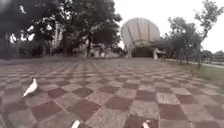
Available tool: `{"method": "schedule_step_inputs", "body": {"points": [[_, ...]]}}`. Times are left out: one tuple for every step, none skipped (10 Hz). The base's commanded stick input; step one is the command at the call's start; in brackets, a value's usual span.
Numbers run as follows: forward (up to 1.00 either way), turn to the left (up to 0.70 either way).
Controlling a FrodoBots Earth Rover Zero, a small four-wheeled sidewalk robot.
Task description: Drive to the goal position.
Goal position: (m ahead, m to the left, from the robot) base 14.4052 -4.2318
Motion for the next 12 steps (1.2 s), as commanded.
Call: {"method": "schedule_step_inputs", "body": {"points": [[0.7,0.0],[0.7,0.0],[0.7,0.0],[0.7,0.0],[0.7,0.0],[0.7,0.0],[0.7,0.0],[0.7,0.0],[0.7,0.0],[0.7,0.0],[0.7,0.0],[0.7,0.0]]}}
